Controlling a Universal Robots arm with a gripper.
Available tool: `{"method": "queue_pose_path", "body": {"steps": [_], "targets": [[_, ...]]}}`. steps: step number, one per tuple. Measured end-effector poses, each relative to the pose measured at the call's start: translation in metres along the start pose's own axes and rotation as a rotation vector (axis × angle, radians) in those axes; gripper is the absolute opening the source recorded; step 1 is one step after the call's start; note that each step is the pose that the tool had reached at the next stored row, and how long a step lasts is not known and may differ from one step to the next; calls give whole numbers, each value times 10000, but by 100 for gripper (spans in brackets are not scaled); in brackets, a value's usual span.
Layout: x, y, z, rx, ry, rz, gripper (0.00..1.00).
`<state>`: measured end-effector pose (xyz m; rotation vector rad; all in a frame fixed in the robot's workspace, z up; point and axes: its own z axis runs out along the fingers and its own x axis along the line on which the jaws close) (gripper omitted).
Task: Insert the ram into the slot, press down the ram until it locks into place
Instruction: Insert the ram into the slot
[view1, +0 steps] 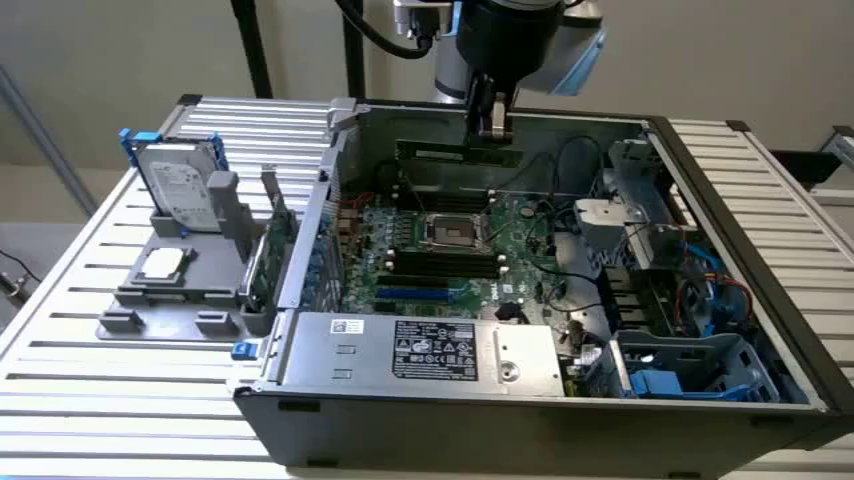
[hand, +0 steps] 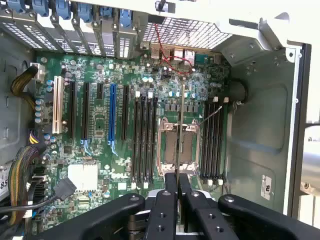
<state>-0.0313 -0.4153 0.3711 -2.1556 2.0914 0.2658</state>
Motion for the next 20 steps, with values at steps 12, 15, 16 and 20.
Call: {"method": "queue_pose_path", "body": {"steps": [12,15,16,20], "targets": [[2,0,5,-1,-15,-1,13],[12,-3,54,-2,36,-1,13],[15,-3,69,-3,56,-2,13],[9,23,104,-28,221,-92,13]]}}
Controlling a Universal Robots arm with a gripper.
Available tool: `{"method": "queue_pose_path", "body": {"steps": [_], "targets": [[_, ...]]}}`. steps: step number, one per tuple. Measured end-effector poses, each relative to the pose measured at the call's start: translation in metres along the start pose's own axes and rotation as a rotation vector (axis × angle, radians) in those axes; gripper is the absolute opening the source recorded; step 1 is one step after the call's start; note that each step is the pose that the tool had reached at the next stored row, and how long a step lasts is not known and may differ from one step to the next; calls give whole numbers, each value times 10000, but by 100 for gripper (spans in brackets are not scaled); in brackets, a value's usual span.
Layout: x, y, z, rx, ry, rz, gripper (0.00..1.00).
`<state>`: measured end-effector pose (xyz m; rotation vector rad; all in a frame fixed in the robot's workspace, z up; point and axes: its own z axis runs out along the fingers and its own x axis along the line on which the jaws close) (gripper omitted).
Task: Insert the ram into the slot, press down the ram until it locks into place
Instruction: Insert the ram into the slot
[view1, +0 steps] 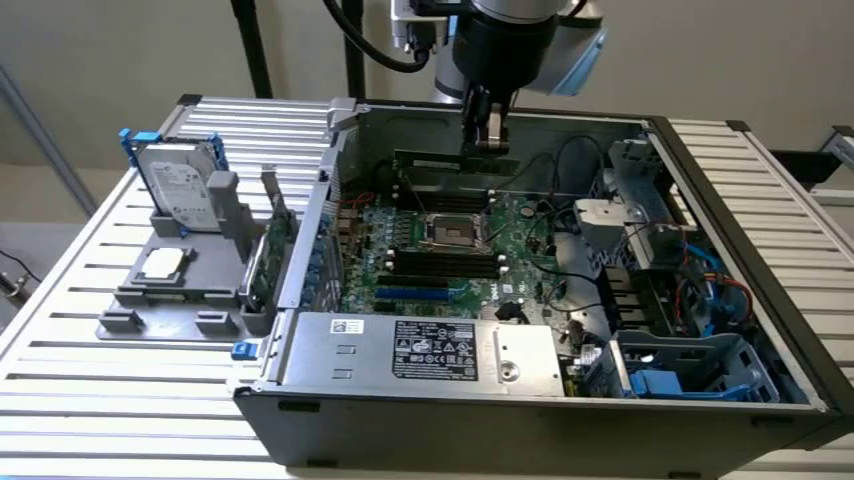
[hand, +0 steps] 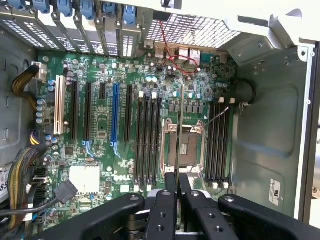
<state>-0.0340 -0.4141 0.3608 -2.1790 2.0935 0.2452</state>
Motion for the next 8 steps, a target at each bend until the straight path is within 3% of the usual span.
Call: {"method": "queue_pose_path", "body": {"steps": [8], "targets": [[-63,18,81,-95,361,-467,13]]}}
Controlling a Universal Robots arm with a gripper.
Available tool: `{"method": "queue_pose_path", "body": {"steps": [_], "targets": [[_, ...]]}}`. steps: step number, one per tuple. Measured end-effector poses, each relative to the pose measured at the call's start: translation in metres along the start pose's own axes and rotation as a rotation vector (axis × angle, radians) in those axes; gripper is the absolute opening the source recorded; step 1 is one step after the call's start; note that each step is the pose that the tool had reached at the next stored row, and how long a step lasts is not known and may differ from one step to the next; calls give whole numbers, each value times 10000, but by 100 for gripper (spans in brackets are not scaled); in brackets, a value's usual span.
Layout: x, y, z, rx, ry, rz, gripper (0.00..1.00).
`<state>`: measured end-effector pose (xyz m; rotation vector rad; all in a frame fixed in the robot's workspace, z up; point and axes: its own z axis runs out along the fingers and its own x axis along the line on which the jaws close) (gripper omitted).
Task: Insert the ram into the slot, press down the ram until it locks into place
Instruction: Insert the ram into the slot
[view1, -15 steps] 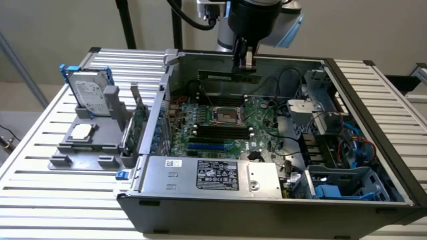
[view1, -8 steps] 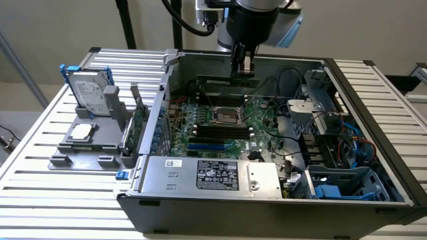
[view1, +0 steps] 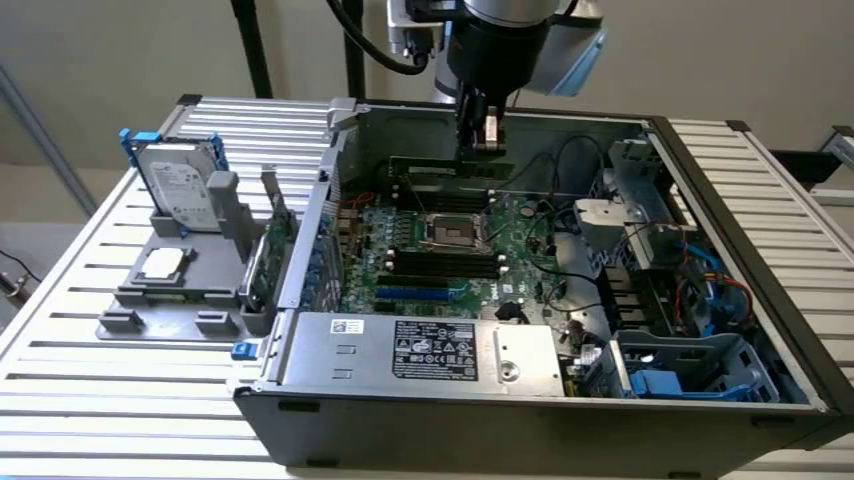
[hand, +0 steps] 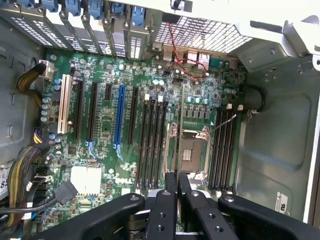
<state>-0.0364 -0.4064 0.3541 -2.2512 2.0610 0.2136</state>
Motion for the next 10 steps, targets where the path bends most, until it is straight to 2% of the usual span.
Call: {"method": "queue_pose_path", "body": {"steps": [6,10], "targets": [[1,1,83,19,205,-24,13],[9,-1,151,18,283,-21,13]]}}
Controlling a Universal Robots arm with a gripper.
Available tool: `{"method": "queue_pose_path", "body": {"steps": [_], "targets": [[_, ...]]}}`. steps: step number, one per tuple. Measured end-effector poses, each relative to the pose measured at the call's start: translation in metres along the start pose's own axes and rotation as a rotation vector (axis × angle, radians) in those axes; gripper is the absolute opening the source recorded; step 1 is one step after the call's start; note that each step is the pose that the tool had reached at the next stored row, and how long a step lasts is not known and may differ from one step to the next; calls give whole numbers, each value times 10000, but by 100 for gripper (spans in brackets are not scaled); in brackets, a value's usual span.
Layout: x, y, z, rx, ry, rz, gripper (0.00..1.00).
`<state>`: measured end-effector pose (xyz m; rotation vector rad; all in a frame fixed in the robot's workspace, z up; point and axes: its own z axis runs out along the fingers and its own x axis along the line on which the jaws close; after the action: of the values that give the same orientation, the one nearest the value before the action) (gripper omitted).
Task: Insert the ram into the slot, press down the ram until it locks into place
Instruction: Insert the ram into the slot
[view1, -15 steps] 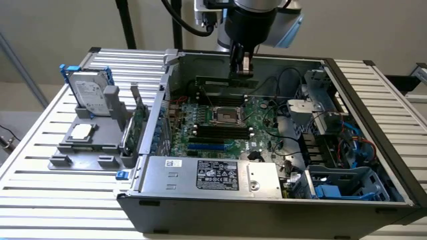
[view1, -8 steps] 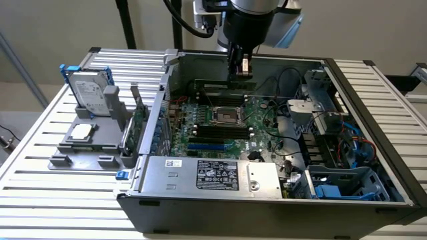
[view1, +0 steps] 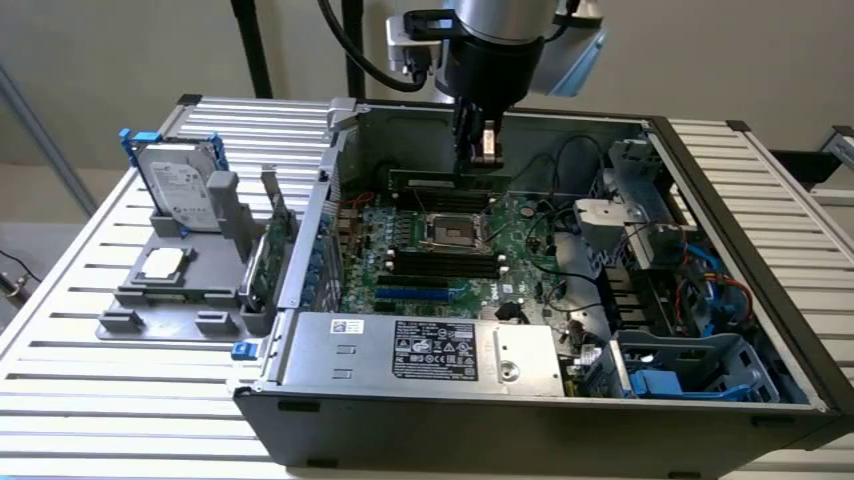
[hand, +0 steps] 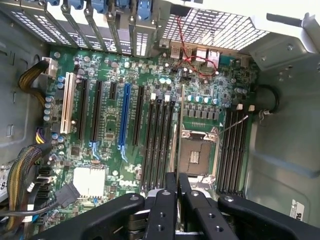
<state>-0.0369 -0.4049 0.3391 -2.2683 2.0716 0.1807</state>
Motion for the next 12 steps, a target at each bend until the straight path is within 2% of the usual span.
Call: {"method": "queue_pose_path", "body": {"steps": [4,12], "targets": [[11,-24,68,-5,58,4,13],[25,-42,165,-19,299,77,13]]}}
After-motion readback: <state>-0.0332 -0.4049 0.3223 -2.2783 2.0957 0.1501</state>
